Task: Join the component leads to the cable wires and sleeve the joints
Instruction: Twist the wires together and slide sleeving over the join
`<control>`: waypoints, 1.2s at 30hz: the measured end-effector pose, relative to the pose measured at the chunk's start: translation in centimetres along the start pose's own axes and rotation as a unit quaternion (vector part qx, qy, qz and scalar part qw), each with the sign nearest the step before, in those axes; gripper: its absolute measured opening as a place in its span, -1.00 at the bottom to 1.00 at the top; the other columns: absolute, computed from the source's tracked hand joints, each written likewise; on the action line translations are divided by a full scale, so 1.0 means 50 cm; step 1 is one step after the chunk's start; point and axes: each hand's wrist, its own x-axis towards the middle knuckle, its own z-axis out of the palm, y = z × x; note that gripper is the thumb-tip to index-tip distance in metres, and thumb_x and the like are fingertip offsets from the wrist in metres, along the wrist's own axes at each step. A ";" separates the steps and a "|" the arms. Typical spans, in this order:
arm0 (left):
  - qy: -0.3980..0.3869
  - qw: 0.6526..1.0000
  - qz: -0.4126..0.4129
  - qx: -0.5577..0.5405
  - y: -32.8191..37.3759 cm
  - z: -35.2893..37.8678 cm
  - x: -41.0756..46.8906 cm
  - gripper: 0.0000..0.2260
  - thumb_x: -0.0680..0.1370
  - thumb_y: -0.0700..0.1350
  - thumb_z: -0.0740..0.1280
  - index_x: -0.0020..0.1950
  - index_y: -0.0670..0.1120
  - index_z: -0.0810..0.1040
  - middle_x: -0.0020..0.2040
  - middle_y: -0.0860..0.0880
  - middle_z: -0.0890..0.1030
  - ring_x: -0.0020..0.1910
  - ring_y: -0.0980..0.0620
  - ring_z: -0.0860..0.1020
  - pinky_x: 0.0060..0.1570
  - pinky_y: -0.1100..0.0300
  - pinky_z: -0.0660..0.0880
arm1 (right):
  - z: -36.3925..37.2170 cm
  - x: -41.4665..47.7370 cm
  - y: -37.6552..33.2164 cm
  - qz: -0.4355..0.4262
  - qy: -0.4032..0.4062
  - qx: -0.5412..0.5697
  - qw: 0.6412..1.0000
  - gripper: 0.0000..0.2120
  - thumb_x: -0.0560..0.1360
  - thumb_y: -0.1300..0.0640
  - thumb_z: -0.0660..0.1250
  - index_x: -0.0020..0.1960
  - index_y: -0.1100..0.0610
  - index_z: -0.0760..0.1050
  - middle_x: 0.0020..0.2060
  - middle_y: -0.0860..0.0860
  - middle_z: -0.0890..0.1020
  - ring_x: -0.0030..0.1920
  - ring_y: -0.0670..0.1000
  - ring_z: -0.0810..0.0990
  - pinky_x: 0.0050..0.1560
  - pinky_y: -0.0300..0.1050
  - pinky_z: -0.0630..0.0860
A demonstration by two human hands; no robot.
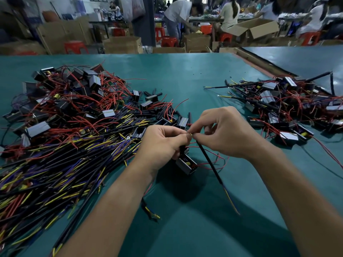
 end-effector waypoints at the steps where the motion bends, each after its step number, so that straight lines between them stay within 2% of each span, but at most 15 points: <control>1: 0.001 1.000 -0.005 -0.004 0.000 -0.001 -0.001 -0.88 0.48 -0.29 0.42 -0.25 -0.18 0.65 -0.56 0.05 0.49 -0.59 0.14 0.34 -0.55 0.33 0.33 | 0.000 0.000 0.000 -0.003 0.003 -0.006 1.000 -0.78 0.36 0.19 0.49 -0.21 -0.15 0.70 -0.40 -0.04 0.56 -0.40 -0.02 0.47 -0.35 -0.08 0.45; 6: 0.011 1.000 -0.001 -0.009 0.003 -0.002 -0.004 -0.95 0.45 -0.30 0.45 -0.21 -0.23 0.67 -0.47 -0.03 0.55 -0.58 0.13 0.35 -0.54 0.34 0.34 | -0.003 0.000 -0.004 -0.012 -0.014 -0.021 1.000 -0.91 0.41 0.13 0.51 -0.21 -0.05 0.70 -0.30 -0.05 0.60 -0.33 -0.03 0.51 -0.27 -0.01 0.49; 8: 0.012 0.999 0.032 0.011 0.003 -0.001 -0.006 -0.94 0.43 -0.32 0.47 -0.24 -0.23 0.66 -0.49 -0.02 0.55 -0.57 0.14 0.38 -0.53 0.33 0.34 | -0.010 -0.001 -0.006 0.005 -0.032 -0.014 0.999 -0.92 0.43 0.14 0.49 -0.21 -0.03 0.69 -0.27 -0.05 0.60 -0.28 -0.03 0.53 -0.22 -0.01 0.50; 10: 0.014 0.991 0.098 0.087 0.000 0.001 -0.010 -0.91 0.42 -0.31 0.49 -0.27 -0.17 0.68 -0.49 0.00 0.56 -0.53 0.17 0.41 -0.48 0.33 0.35 | -0.016 -0.003 -0.007 0.023 -0.064 -0.002 0.998 -0.89 0.44 0.15 0.46 -0.23 -0.02 0.68 -0.27 -0.06 0.61 -0.24 -0.04 0.55 -0.19 -0.06 0.48; 13: 0.031 0.931 0.245 0.268 -0.002 0.003 -0.015 -0.92 0.39 -0.27 0.50 -0.26 -0.10 0.69 -0.44 0.12 0.56 -0.47 0.27 0.43 -0.39 0.42 0.32 | -0.024 0.000 -0.006 0.066 -0.142 0.022 0.988 -0.81 0.43 0.22 0.44 -0.30 -0.01 0.63 -0.29 -0.01 0.65 -0.19 0.01 0.60 -0.09 0.00 0.54; 15: 0.021 0.893 0.311 0.326 -0.005 0.005 -0.014 -0.92 0.39 -0.28 0.48 -0.22 -0.10 0.70 -0.35 0.12 0.59 -0.39 0.27 0.47 -0.30 0.43 0.33 | -0.028 0.004 -0.003 0.089 -0.177 0.040 0.979 -0.78 0.42 0.27 0.43 -0.33 0.02 0.61 -0.22 0.11 0.68 -0.12 0.12 0.62 0.02 0.09 0.55; 16: 0.014 0.888 0.319 0.331 -0.007 0.005 -0.014 -0.92 0.39 -0.27 0.47 -0.21 -0.11 0.69 -0.32 0.10 0.61 -0.36 0.24 0.48 -0.28 0.40 0.35 | -0.030 0.005 -0.001 0.094 -0.183 0.051 0.977 -0.79 0.42 0.29 0.43 -0.33 0.04 0.61 -0.17 0.15 0.68 -0.07 0.15 0.62 0.06 0.08 0.53; 18: 0.014 0.908 0.290 0.303 -0.007 0.005 -0.014 -0.93 0.41 -0.25 0.47 -0.24 -0.09 0.68 -0.36 0.13 0.60 -0.39 0.21 0.47 -0.33 0.35 0.37 | -0.034 0.002 0.002 0.085 -0.174 0.061 0.979 -0.82 0.43 0.27 0.46 -0.30 0.07 0.62 -0.10 0.13 0.68 -0.05 0.07 0.63 0.03 -0.10 0.53; 20: 0.022 0.942 0.223 0.250 -0.006 0.003 -0.011 -0.90 0.42 -0.24 0.47 -0.26 -0.07 0.67 -0.43 0.14 0.57 -0.46 0.19 0.44 -0.42 0.30 0.37 | -0.032 -0.003 0.002 0.068 -0.151 0.063 0.984 -0.86 0.43 0.23 0.49 -0.25 0.03 0.64 -0.12 0.01 0.68 -0.11 -0.07 0.63 -0.13 -0.27 0.52; 22: 0.020 0.971 0.152 0.183 -0.003 0.002 -0.006 -0.87 0.44 -0.29 0.45 -0.27 -0.10 0.65 -0.47 0.11 0.56 -0.51 0.18 0.42 -0.47 0.31 0.35 | -0.025 -0.001 0.001 0.048 -0.111 0.052 0.991 -0.87 0.39 0.19 0.51 -0.21 -0.02 0.64 -0.19 -0.10 0.65 -0.15 -0.11 0.61 -0.18 -0.31 0.48; 24: 0.013 0.989 0.095 0.112 0.000 0.000 -0.002 -0.87 0.46 -0.33 0.43 -0.26 -0.16 0.63 -0.50 0.07 0.53 -0.57 0.16 0.40 -0.52 0.34 0.32 | -0.015 0.002 -0.002 0.025 -0.074 0.035 0.996 -0.88 0.36 0.17 0.53 -0.21 -0.03 0.64 -0.21 -0.13 0.62 -0.17 -0.08 0.60 -0.18 -0.25 0.49; 26: 0.005 0.995 0.064 0.075 0.003 -0.001 -0.001 -0.93 0.46 -0.34 0.43 -0.22 -0.22 0.62 -0.51 0.02 0.52 -0.59 0.12 0.38 -0.53 0.32 0.33 | -0.007 0.003 -0.005 0.009 -0.048 0.021 0.999 -0.87 0.35 0.16 0.54 -0.25 -0.04 0.63 -0.21 -0.11 0.62 -0.20 -0.07 0.58 -0.17 -0.13 0.53; 29: -0.001 0.998 0.034 0.044 0.007 -0.004 0.001 -0.96 0.45 -0.34 0.43 -0.14 -0.26 0.61 -0.54 0.05 0.50 -0.60 0.13 0.37 -0.54 0.33 0.35 | 0.000 0.000 -0.003 0.008 -0.032 0.011 0.999 -0.87 0.36 0.12 0.55 -0.29 -0.04 0.64 -0.22 -0.07 0.63 -0.22 -0.08 0.56 -0.15 -0.01 0.54; 32: 0.004 1.000 0.004 0.015 0.008 -0.006 0.001 -0.91 0.45 -0.36 0.42 -0.07 -0.27 0.59 -0.53 0.03 0.51 -0.60 0.12 0.37 -0.54 0.34 0.36 | 0.001 -0.001 0.000 0.020 -0.041 0.024 0.999 -0.92 0.38 0.08 0.55 -0.27 -0.02 0.68 -0.20 -0.07 0.64 -0.22 -0.10 0.57 -0.17 -0.10 0.52; 36: 0.011 1.000 0.006 0.016 0.007 -0.008 0.000 -0.90 0.43 -0.37 0.43 -0.12 -0.21 0.60 -0.46 0.03 0.56 -0.58 0.12 0.39 -0.51 0.33 0.39 | -0.009 0.002 0.005 0.025 -0.047 0.048 0.997 -0.92 0.42 0.16 0.51 -0.24 0.02 0.69 -0.19 -0.03 0.67 -0.23 -0.07 0.60 -0.20 -0.21 0.49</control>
